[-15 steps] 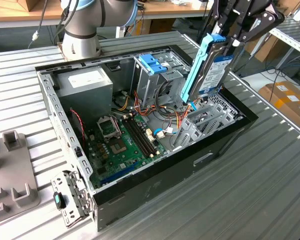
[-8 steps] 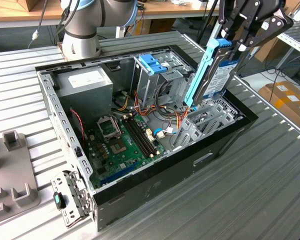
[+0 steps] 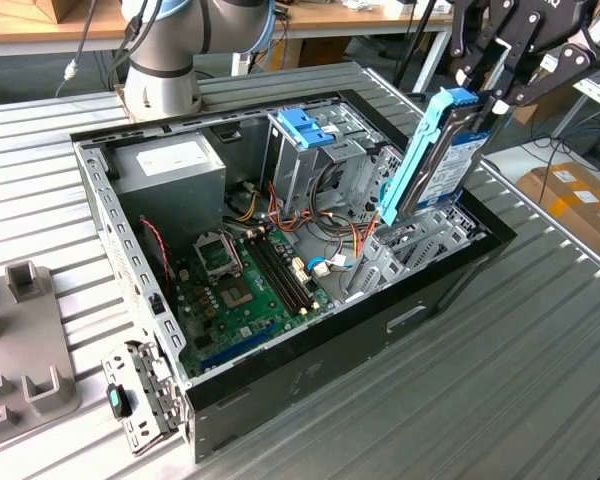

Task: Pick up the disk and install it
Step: 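Pick up the disk, then insert the disk into the insertion slot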

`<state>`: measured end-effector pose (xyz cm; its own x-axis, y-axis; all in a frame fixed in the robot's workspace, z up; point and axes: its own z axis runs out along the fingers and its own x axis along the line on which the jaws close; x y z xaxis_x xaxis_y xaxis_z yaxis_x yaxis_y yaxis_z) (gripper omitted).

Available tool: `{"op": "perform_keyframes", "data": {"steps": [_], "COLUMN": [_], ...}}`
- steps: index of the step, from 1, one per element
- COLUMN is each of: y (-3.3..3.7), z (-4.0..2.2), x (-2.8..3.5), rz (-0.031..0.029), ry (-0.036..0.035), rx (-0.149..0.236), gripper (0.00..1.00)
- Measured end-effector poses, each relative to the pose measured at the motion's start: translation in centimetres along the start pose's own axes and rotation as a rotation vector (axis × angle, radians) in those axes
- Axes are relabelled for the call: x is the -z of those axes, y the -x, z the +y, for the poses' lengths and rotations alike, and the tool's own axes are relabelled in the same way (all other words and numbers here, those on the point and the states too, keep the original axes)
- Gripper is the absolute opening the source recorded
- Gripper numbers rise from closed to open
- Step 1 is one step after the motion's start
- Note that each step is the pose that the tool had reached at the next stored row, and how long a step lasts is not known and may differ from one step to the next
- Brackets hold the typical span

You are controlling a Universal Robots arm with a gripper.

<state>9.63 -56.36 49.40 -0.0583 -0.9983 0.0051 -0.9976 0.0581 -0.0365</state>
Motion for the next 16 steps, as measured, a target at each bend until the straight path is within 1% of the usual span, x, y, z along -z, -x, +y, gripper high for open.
{"op": "perform_keyframes", "data": {"steps": [2, 12, 16], "y": [-0.18, -0.25, -0.25], "z": [-0.01, -0.02, -0.01], "x": [0.0, 0.0, -0.19], "rz": [0.0, 0.0, -0.0001], "ry": [0.0, 0.0, 0.0], "rx": [0.0, 0.0, 0.0], "gripper": [0.35, 0.35, 0.35]}}
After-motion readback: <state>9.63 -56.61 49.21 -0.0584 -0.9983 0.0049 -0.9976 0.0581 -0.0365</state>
